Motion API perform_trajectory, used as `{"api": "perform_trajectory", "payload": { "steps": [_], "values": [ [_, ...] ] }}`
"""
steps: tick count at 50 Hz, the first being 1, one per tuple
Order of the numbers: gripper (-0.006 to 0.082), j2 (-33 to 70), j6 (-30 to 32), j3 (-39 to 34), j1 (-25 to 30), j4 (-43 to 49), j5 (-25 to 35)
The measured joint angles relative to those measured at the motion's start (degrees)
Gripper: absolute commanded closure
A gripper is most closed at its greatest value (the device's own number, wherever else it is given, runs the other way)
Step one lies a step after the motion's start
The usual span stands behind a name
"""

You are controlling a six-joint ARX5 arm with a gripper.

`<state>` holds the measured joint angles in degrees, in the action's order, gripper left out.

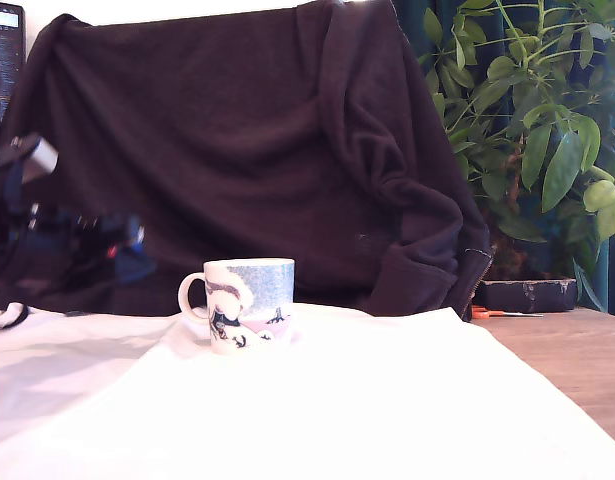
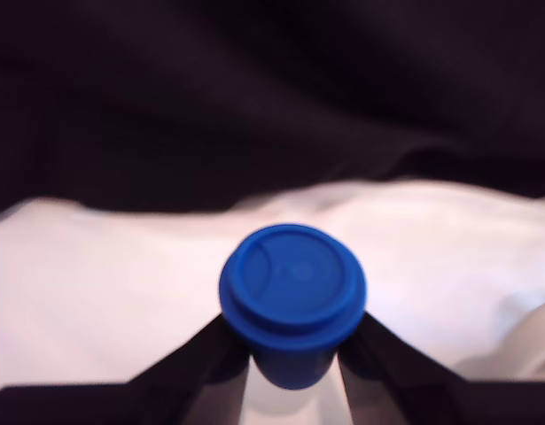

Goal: Pick the blue coffee capsule and place it inside the blue coffee cup

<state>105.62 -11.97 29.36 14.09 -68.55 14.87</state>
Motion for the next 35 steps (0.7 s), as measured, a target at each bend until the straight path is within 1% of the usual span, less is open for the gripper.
{"api": "perform_trajectory", "payload": {
  "steps": [5,12,17,28,35],
  "values": [
    [0.0677,-3.2,-0.8,0.0,2.5,-1.1,1.2],
    [0.0677,-6.1,-1.4,0.0,6.1,-1.9,1.3],
    [0.0677,-6.5,-2.7,0.0,8.2,-1.8,1.4],
    [0.0677,-6.5,-2.8,0.0,13.0,-0.7,1.6],
    [0.0671,-6.5,-2.4,0.0,14.4,2.3,1.6]
  ]
}}
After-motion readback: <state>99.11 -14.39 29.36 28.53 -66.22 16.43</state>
